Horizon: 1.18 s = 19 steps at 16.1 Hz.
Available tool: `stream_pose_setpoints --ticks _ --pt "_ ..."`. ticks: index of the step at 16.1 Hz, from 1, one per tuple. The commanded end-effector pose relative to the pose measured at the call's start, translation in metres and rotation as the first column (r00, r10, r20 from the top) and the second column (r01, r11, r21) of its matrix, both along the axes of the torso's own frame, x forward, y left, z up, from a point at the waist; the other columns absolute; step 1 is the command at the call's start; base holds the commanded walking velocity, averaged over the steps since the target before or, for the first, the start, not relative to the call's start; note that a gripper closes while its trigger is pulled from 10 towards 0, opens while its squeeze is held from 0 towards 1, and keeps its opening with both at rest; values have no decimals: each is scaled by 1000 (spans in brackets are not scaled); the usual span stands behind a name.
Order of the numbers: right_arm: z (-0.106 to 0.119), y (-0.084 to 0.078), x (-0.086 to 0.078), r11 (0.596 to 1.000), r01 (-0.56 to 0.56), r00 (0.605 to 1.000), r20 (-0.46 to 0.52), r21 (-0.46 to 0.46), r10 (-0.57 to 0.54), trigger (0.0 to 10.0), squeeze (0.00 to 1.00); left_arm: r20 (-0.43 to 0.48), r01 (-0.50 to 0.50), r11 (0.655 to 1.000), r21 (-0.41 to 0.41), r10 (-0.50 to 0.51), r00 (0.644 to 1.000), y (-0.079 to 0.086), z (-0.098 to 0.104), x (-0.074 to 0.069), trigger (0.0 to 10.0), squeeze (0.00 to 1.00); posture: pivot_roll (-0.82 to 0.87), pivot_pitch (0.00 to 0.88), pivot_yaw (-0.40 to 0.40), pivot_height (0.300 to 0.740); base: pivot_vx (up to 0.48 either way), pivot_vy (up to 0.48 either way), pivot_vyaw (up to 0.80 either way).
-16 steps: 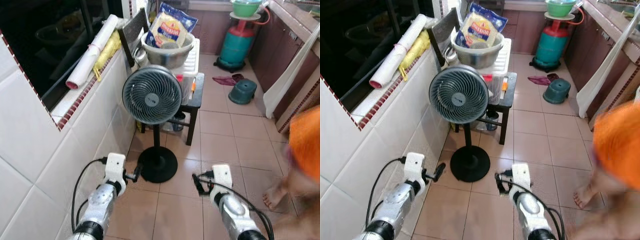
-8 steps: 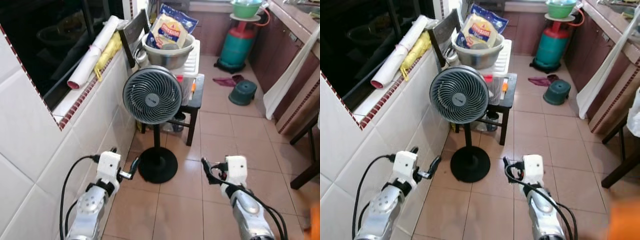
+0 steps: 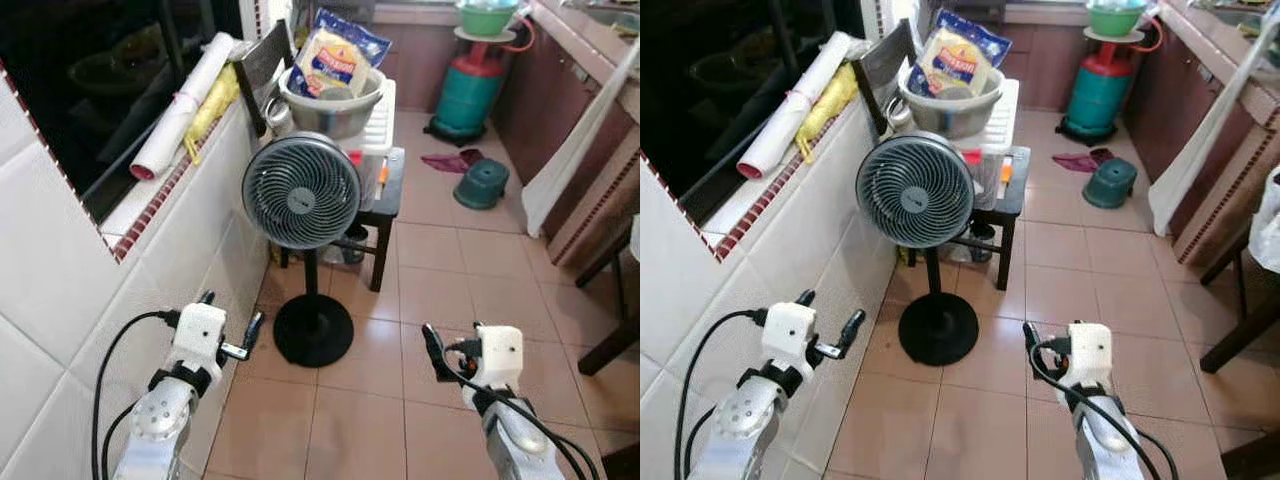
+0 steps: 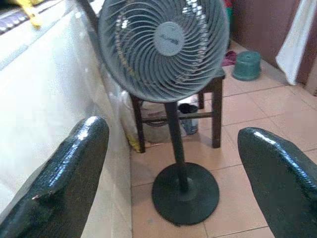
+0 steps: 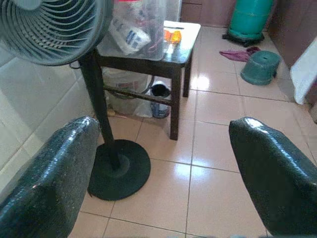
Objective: Setting the table
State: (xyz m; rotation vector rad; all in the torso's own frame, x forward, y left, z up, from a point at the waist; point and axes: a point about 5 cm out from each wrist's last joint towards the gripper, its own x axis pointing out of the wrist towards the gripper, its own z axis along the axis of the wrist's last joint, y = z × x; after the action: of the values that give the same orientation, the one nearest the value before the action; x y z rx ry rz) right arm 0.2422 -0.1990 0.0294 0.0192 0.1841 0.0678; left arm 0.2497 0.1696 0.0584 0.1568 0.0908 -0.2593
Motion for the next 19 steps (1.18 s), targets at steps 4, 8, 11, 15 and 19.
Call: stream_pose_setpoints --ticks 4,8,11,15,19 --pt "3 5 -12 1000 13 1000 -23 28 -13 10000 0 -40 -28 1000 1 28 999 7 -5 -6 10000 0 -10 0 20 740 0 0 0" --pt "3 10 -19 999 5 998 -55 39 -2 10000 0 -60 7 1000 8 -7 998 0 -5 -1 10000 0 -29 0 22 740 0 0 -200" --pt "4 7 -21 999 10 998 -64 31 -8 10000 0 -73 -6 1000 -1 6 997 0 -6 3 10000 0 -41 0 19 740 0 0 -800" --pt "8 5 -22 1000 13 997 -72 26 -11 10000 0 -88 -22 1000 -19 20 996 -4 -8 5 10000 0 -53 0 19 740 0 0 -800" --pt "9 6 -23 999 23 997 -77 33 -20 10000 0 -93 -30 999 -21 27 995 -6 -8 9 10000 0 -62 0 22 740 0 0 -797"
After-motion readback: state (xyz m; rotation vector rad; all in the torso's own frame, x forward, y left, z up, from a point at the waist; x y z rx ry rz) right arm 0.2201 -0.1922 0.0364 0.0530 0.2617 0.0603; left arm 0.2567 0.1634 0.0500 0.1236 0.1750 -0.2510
